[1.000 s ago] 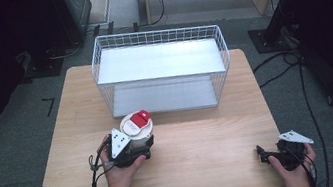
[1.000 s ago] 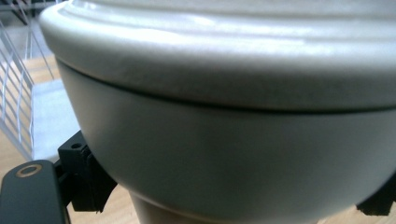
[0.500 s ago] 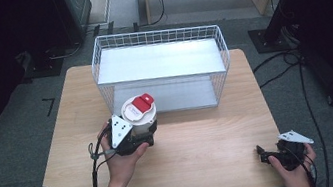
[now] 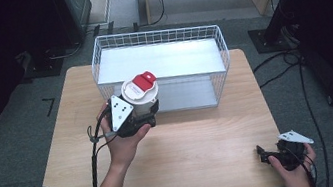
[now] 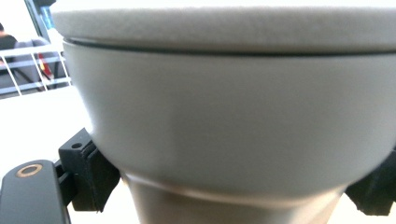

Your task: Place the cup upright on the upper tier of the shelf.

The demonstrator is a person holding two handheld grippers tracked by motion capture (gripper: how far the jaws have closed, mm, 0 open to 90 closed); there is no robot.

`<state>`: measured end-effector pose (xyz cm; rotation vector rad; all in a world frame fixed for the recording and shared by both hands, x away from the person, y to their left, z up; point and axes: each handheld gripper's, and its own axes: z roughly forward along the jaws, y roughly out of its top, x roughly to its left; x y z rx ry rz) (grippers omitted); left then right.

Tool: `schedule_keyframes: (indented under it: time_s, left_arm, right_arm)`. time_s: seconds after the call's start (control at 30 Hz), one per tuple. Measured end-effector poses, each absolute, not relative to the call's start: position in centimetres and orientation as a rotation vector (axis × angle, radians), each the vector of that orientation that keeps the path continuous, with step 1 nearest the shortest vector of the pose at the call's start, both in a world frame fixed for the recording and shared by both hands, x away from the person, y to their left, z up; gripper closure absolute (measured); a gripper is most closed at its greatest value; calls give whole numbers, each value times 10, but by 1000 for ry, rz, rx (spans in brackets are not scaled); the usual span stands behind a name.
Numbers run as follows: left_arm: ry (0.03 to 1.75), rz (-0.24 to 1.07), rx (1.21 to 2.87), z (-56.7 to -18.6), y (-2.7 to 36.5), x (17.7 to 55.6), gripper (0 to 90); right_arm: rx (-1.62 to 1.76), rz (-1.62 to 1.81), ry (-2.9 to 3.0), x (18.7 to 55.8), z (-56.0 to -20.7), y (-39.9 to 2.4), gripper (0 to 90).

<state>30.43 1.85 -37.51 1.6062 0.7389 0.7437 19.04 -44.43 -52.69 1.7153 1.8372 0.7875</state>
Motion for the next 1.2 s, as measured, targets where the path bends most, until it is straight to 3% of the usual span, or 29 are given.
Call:
schedule_keyframes:
  time_s: [1.2]
  left_arm:
    - [696,798,1513,-318,-16,360,94]
  right_arm:
    - [1716,788,1837,190,-527,-444,0]
